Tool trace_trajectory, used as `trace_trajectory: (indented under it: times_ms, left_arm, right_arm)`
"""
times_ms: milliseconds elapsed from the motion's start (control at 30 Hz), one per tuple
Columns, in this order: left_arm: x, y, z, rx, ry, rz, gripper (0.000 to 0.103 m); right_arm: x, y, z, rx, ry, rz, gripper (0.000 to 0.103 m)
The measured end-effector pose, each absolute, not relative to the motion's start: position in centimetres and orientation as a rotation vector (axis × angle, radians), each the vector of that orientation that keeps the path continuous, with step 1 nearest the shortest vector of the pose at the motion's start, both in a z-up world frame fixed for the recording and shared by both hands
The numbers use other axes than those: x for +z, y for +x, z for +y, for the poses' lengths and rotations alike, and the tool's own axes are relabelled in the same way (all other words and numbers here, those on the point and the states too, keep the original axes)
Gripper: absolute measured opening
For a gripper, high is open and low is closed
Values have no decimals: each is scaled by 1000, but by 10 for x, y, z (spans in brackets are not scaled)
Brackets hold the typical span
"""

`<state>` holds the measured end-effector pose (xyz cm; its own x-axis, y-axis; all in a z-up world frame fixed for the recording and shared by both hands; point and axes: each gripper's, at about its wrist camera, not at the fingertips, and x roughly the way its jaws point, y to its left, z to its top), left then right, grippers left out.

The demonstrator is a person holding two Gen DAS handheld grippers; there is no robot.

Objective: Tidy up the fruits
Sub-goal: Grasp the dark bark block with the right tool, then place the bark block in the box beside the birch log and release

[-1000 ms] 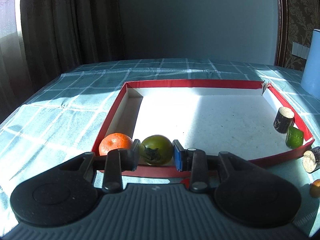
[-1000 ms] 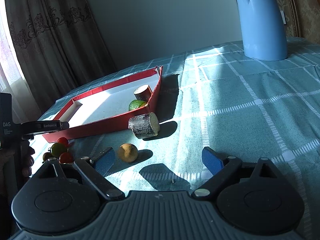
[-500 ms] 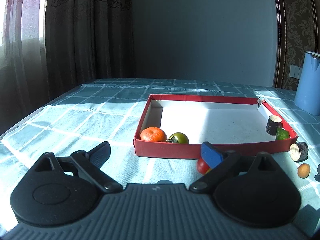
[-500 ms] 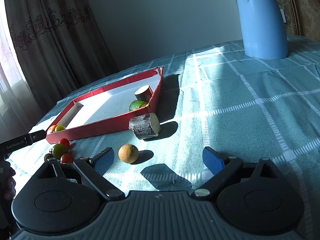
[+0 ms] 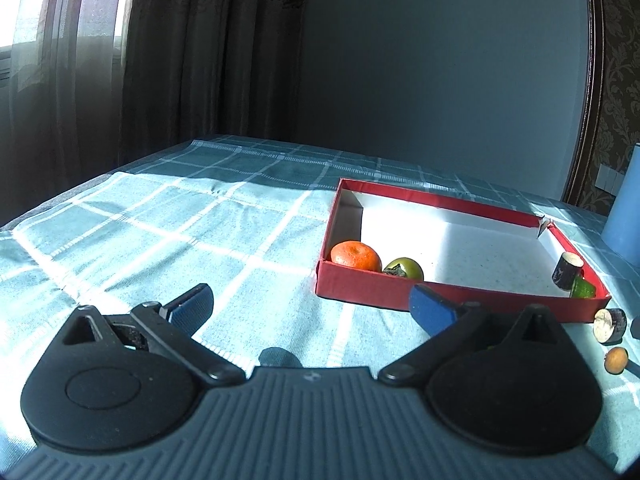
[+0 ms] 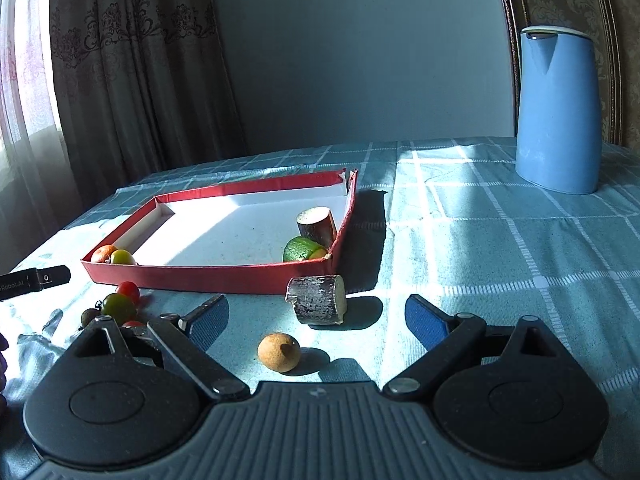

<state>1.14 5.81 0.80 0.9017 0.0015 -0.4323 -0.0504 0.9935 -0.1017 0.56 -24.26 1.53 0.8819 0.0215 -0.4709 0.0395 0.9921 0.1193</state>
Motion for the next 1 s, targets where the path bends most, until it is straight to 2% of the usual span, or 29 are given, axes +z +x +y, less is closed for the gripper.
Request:
trace_trajectory:
  times_ms: [100,200,267,300,367,433,733,1000]
  left_arm:
    - [7,13,59,24,-117,456,103]
    - [6,14,60,23,-124,468,103]
    - [6,14,59,22,-123,465,103]
    - [6,14,59,21,-122,465,103]
    - [6,14,59,22,-123,465,103]
    - [6,14,59,23,-125,465,103]
    - [5,16,59,23,-125,471,103]
    - [4,18,60,33,-127,487,103]
  right_arm:
    - [13,24,-233,-39,45,514,95]
    - [8,39,-231,-53,27,549,87]
    - [3,47,-229,-57,15,581,68]
    - [0,50,-230,-55,14,596,63]
    - [-6,54,-232,-57,25,628,40]
    - [-5,52,-233,-58,33,616,30]
    - [21,36,-228,30,60,493,29]
    - [39,86,-196,81,-66,501,29]
